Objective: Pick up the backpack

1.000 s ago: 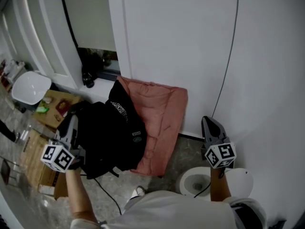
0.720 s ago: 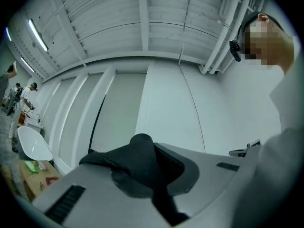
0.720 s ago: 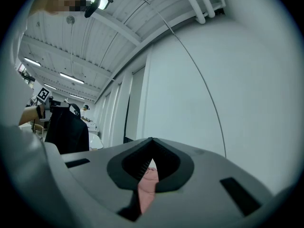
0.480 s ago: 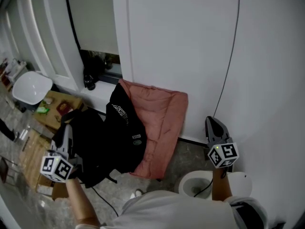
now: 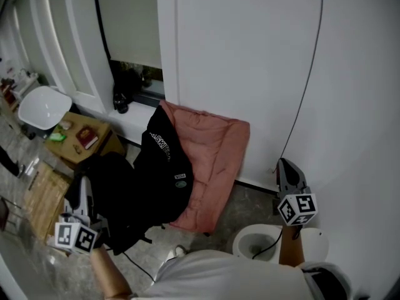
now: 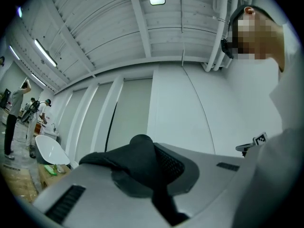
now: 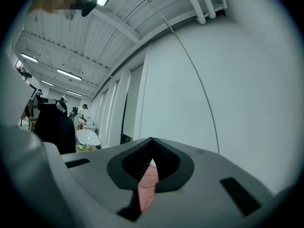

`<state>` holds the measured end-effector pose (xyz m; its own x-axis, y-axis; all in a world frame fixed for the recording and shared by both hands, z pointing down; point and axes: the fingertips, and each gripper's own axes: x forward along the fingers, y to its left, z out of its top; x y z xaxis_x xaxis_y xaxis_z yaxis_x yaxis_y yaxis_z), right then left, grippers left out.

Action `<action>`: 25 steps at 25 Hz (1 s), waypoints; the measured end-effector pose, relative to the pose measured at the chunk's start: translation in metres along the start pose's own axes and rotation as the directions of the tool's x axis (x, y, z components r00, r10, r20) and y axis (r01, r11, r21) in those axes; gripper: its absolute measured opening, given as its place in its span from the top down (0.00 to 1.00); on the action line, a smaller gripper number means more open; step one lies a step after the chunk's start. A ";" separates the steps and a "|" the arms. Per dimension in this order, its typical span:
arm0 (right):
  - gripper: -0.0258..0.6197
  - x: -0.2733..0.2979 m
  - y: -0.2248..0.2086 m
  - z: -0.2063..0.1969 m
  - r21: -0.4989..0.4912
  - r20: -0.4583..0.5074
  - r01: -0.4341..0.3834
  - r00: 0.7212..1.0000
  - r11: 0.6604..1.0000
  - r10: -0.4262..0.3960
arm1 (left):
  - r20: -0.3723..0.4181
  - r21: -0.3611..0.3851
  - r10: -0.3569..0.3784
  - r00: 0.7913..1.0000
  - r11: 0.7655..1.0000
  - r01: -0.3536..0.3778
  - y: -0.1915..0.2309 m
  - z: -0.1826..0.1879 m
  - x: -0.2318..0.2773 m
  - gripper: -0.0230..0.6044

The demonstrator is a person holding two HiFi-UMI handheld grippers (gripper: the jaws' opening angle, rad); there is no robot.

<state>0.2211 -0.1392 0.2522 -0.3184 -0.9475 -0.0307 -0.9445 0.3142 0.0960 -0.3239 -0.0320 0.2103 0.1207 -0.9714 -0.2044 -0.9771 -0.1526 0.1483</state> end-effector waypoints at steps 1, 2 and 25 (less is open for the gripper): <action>0.93 0.000 0.001 0.002 -0.007 -0.003 -0.004 1.000 1.000 0.004 | 0.003 0.002 0.008 1.000 1.000 -0.009 0.000 0.001 -0.004 0.93; 0.93 -0.002 0.001 0.002 -0.013 -0.006 -0.006 1.000 1.000 0.006 | 0.008 0.006 0.020 1.000 1.000 -0.020 -0.001 0.000 -0.009 0.93; 0.93 -0.035 -0.025 0.006 -0.032 -0.002 0.077 0.997 0.997 -0.077 | 0.034 -0.016 0.121 0.992 0.993 -0.121 -0.014 -0.017 -0.060 0.93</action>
<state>0.2554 -0.1135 0.2449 -0.2445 -0.9690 -0.0360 -0.9631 0.2384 0.1247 -0.3145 0.0256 0.2373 -0.0047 -0.9761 -0.2173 -0.9815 -0.0371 0.1876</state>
